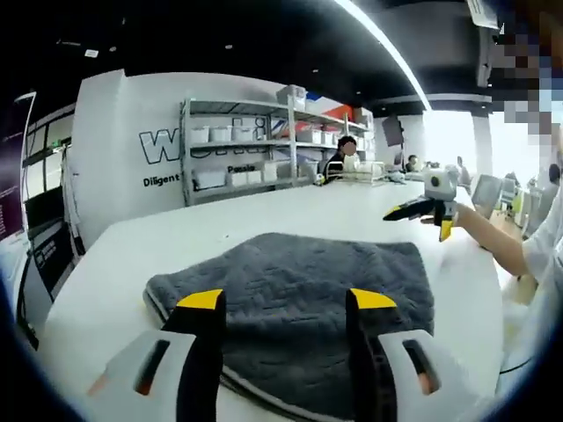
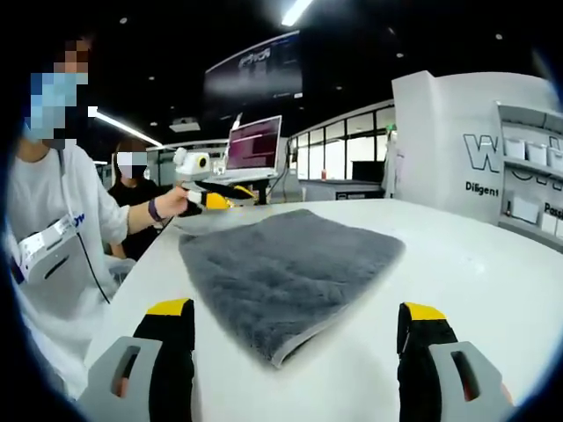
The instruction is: Open the folded towel by lifting each exposed corner and separating the folded layers until the towel lies flat within the target outline without major curled edges
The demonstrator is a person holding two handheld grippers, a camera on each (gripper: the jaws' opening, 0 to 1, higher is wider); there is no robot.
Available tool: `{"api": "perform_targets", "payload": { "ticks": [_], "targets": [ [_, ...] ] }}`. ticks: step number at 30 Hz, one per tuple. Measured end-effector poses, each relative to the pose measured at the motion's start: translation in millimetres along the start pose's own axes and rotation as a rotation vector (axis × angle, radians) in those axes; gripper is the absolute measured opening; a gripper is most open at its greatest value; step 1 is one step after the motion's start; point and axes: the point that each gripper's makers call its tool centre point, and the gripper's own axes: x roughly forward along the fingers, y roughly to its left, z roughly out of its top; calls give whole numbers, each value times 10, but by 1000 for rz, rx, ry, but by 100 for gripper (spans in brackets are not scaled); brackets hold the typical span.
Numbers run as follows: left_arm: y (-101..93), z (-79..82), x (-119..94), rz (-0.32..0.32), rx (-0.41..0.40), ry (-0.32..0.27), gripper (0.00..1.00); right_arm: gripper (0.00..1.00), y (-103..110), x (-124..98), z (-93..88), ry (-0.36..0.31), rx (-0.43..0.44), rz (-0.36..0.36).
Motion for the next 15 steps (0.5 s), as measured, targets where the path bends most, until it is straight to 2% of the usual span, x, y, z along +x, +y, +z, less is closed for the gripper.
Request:
{"api": "perform_targets", "payload": {
  "ticks": [4,5,10,15],
  "targets": [
    [-154,17,-88,-66,-27,-44,65,98,20,4,-6,2,1,4],
    [-217,20,-109,-99,-46,-65,67,98,24,4,-3,1,2,6],
    [-303,-89,-143,-97,-48,-83,76,98,59,16,-17,14,-11,9],
    [-354,-136,-214,-42,-19,-88,89,98,58,27,-72,37,-8,14]
  ]
}}
